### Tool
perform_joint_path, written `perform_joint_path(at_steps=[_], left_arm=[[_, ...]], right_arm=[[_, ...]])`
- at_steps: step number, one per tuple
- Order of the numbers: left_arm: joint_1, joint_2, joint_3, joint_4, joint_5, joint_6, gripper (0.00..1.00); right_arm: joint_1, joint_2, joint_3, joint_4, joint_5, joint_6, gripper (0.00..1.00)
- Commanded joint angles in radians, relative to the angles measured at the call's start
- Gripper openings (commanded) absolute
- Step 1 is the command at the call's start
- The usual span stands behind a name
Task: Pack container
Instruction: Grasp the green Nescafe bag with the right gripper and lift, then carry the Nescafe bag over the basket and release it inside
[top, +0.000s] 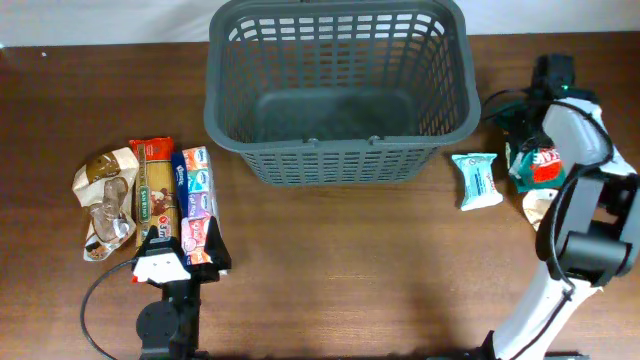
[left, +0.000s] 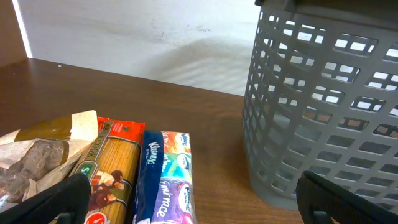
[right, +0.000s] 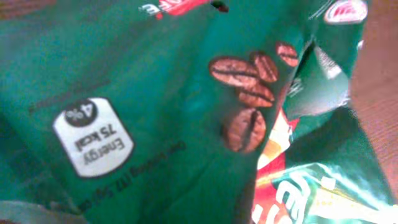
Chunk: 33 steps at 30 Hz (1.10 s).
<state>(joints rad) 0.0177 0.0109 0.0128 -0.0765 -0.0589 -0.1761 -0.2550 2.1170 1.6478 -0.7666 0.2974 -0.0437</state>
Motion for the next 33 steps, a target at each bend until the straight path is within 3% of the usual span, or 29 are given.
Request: perform_joint_path(at_steps=[1, 7, 12, 20, 26, 33], left_arm=[[-0.002, -0.006, -0.005, 0.000, -0.005, 0.013, 0.99], [-0.002, -0.006, -0.004, 0.000, -0.005, 0.013, 0.99], [-0.002, -0.006, -0.005, 0.000, -0.005, 0.013, 0.99], [-0.002, -0.006, -0.005, 0.000, -0.005, 0.013, 0.99], [-0.002, -0.006, -0.005, 0.000, -0.005, 0.013, 0.99], [-0.002, -0.006, -0.005, 0.000, -0.005, 0.013, 0.99]], right_arm=[[-0.058, -0.161, 0.149, -0.063, -0.005, 0.064, 0.04], [-0.094, -0.291, 0.379, -0.210, -0.005, 0.064, 0.03], [-0.038, -0.373, 0.552, -0.338, -0.024, 0.063, 0.04], [0.274, -0.468, 0.756, -0.418, -0.190, 0.060, 0.04], [0.551, -0.394, 0.757, -0.315, -0.188, 0.055, 0.03], [0.658, -0.215, 0.757, -0.314, -0.182, 0.030, 0.04]])
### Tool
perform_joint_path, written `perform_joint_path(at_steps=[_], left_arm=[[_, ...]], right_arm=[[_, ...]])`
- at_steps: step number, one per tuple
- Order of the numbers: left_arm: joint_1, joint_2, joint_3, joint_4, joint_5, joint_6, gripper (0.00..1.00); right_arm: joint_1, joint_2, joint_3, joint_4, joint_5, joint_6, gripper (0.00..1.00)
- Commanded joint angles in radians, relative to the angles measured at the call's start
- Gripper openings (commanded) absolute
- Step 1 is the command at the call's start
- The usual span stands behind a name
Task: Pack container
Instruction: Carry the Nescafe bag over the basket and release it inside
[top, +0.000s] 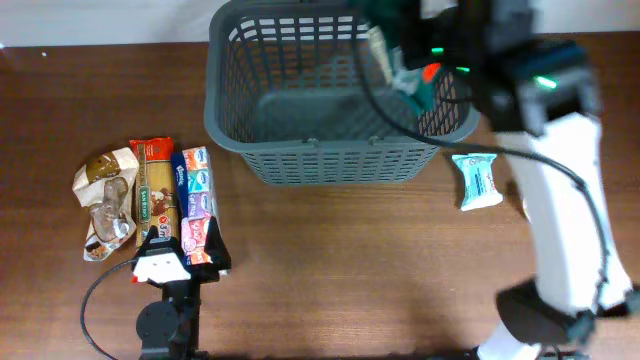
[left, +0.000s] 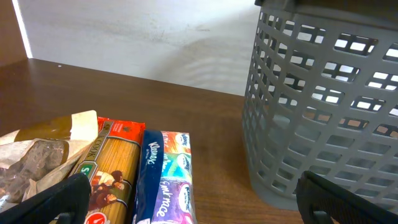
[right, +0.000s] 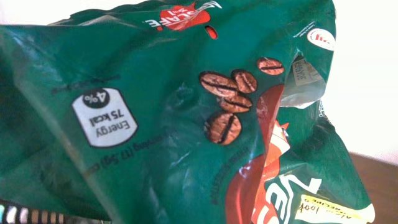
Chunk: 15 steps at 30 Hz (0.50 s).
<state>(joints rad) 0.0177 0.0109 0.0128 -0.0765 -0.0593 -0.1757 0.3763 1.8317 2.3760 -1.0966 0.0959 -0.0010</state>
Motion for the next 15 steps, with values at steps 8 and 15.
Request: perform_joint_path(at_steps=[8, 15], left_arm=[[-0.002, -0.006, -0.005, 0.000, -0.004, 0.013, 0.99], [-0.002, -0.006, -0.005, 0.000, -0.004, 0.013, 0.99]], right_arm=[[0.097, 0.208, 0.029, -0.027, 0.017, 0.010, 0.03], [0.111, 0.321, 0.018, -0.056, 0.017, 0.010, 0.04]])
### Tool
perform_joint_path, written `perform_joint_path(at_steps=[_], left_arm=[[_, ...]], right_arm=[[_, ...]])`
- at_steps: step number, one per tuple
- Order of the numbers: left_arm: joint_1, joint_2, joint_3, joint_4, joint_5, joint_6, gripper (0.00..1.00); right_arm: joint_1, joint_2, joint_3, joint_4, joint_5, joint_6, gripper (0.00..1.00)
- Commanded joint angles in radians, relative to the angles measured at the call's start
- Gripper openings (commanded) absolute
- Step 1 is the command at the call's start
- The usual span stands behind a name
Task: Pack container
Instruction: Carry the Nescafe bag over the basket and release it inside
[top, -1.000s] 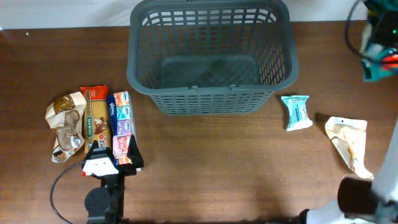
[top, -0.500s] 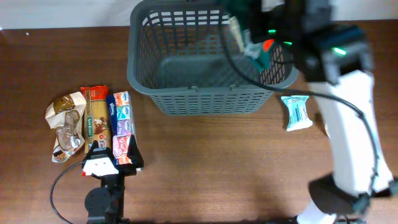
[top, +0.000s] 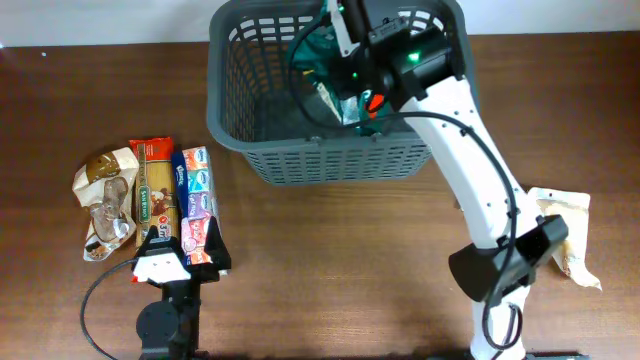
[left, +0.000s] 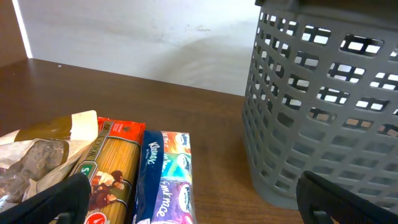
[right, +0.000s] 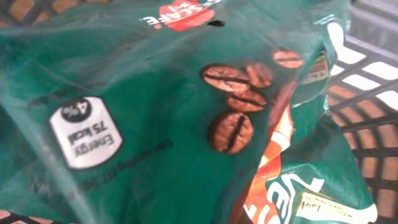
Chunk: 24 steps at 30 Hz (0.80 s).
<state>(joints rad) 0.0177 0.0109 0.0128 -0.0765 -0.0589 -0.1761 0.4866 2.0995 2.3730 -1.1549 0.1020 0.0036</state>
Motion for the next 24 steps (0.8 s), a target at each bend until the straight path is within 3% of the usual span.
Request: perform_joint_path(at_steps=[1, 11, 12, 13, 15, 16, 24], left_arm=[[-0.002, -0.006, -0.005, 0.000, -0.005, 0.013, 0.99], [-0.002, -0.006, -0.004, 0.000, -0.005, 0.013, 0.99], [-0.002, -0.006, -0.004, 0.000, -0.005, 0.013, 0.99], [-0.002, -0.006, -0.004, 0.000, -0.005, 0.013, 0.99], [-0.002, -0.006, -0.004, 0.000, -0.005, 0.013, 0.99], [-0.002, -0.006, -0.005, 0.000, -0.005, 0.013, 0.99], [-0.002, -0.006, -0.005, 0.000, -0.005, 0.013, 0.99]], right_arm=[[0.000, 0.068, 0.019, -0.003, 0.010, 0.005, 0.04], [-0.001, 0.107, 0.020, -0.009, 0.014, 0.005, 0.03], [-0.002, 0.103, 0.025, -0.012, 0.016, 0.004, 0.10], [-0.002, 0.097, 0.031, -0.016, 0.020, 0.004, 0.27], [-0.002, 0.073, 0.050, -0.021, 0.051, 0.004, 0.41], [-0.002, 0.058, 0.060, -0.023, 0.071, 0.004, 0.57], [-0.004, -0.145, 0.209, -0.050, 0.325, -0.081, 0.75]])
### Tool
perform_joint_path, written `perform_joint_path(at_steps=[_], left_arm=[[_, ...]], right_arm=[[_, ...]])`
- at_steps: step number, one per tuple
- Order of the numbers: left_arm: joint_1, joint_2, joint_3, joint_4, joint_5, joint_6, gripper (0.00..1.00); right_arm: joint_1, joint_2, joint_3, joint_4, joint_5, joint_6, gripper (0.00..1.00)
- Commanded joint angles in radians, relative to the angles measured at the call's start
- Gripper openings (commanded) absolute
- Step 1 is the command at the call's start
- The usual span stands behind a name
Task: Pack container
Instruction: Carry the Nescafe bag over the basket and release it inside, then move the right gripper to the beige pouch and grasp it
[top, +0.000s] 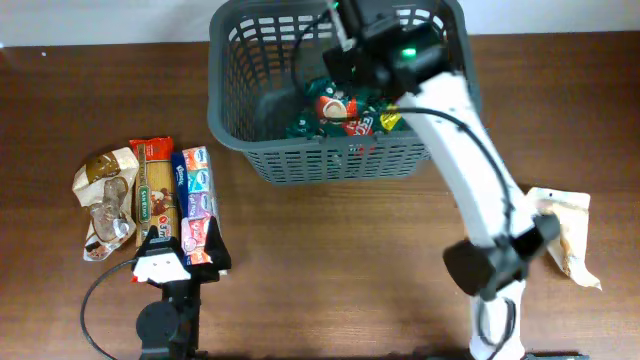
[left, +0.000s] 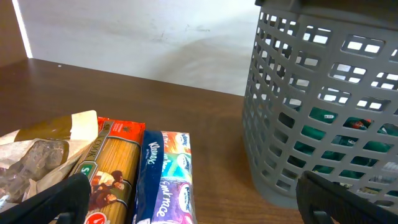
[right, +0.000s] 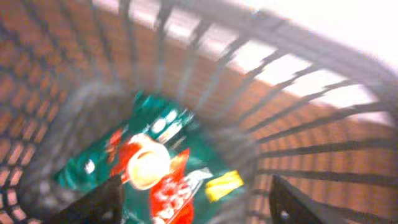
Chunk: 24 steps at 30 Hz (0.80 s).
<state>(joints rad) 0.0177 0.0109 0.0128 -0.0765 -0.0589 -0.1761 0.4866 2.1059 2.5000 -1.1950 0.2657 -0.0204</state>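
Note:
A green and red coffee bag (top: 343, 110) lies on the floor of the grey basket (top: 232, 120). In the right wrist view the bag (right: 149, 167) is below my right gripper (right: 199, 208), which is open and empty above the basket's inside. My right arm (top: 385, 48) reaches over the basket's far rim. My left gripper (left: 199, 205) rests open and empty at the table's front left. It sits just behind a Kleenex pack (left: 166, 180), a spaghetti pack (left: 111, 174) and a crumpled brown bag (left: 34, 155).
A beige packet (top: 562, 228) lies at the table's right edge beside the right arm's base. The brown bag (top: 104, 200), spaghetti (top: 152, 185) and Kleenex (top: 195, 195) lie side by side at the left. The basket wall (left: 323, 106) stands right of the left gripper.
My right gripper held the coffee bag low inside the basket. Now the bag lies on the basket floor and the gripper is open above it. The left arm has not moved.
My right gripper was shut on the coffee bag at the table's right side. Then it held the bag over the basket's right rim, then down inside the basket. Now the bag lies loose in the basket. The left gripper stayed still throughout.

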Motion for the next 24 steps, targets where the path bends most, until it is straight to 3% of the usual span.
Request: perform_joint_path(at_steps=[1, 5, 9, 14, 18, 24], left_arm=[[-0.002, -0.006, -0.005, 0.000, -0.005, 0.013, 0.99], [-0.002, -0.006, -0.005, 0.000, -0.005, 0.013, 0.99], [-0.002, -0.006, -0.004, 0.000, -0.005, 0.013, 0.99], [-0.002, -0.006, -0.005, 0.000, -0.005, 0.013, 0.99], [-0.002, -0.006, -0.004, 0.000, -0.005, 0.013, 0.99], [-0.002, -0.006, -0.005, 0.000, -0.005, 0.013, 0.99]], right_arm=[[-0.006, -0.179, 0.087, -0.012, 0.202, -0.076, 0.76], [-0.088, -0.296, 0.085, -0.050, 0.278, -0.088, 0.81], [-0.287, -0.379, -0.021, -0.056, 0.273, -0.087, 0.82], [-0.606, -0.542, -0.434, 0.112, 0.178, -0.088, 0.96], [-0.838, -0.602, -0.815, 0.177, -0.051, -0.086, 0.98], [-0.909, -0.581, -1.115, 0.229, -0.116, -0.137, 0.94]])
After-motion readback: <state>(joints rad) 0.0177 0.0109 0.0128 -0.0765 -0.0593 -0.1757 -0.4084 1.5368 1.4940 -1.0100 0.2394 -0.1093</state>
